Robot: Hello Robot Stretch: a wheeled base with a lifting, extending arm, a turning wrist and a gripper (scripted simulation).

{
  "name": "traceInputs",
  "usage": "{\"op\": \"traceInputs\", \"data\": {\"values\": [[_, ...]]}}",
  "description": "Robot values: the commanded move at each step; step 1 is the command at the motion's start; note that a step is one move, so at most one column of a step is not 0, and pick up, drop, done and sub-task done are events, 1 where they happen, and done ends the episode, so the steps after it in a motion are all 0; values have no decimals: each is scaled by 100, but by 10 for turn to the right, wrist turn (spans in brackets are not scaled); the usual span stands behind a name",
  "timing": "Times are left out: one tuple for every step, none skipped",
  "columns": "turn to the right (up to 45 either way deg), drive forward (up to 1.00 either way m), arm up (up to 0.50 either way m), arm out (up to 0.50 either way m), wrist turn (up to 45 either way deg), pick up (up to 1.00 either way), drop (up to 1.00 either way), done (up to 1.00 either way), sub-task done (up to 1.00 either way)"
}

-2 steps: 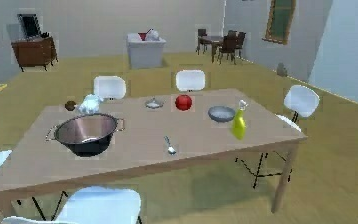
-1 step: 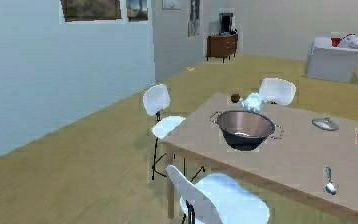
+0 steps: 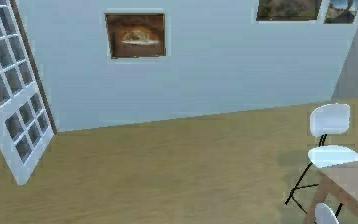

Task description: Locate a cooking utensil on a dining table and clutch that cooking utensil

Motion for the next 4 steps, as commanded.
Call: {"op": "traceInputs", "data": {"values": [[-210, 0, 0, 0, 0, 0, 0, 0, 0], [450, 0, 0, 0, 0, 0, 0, 0, 0], [450, 0, 0, 0, 0, 0, 0, 0, 0], [270, 0, 0, 0, 0, 0, 0, 0, 0]]}}
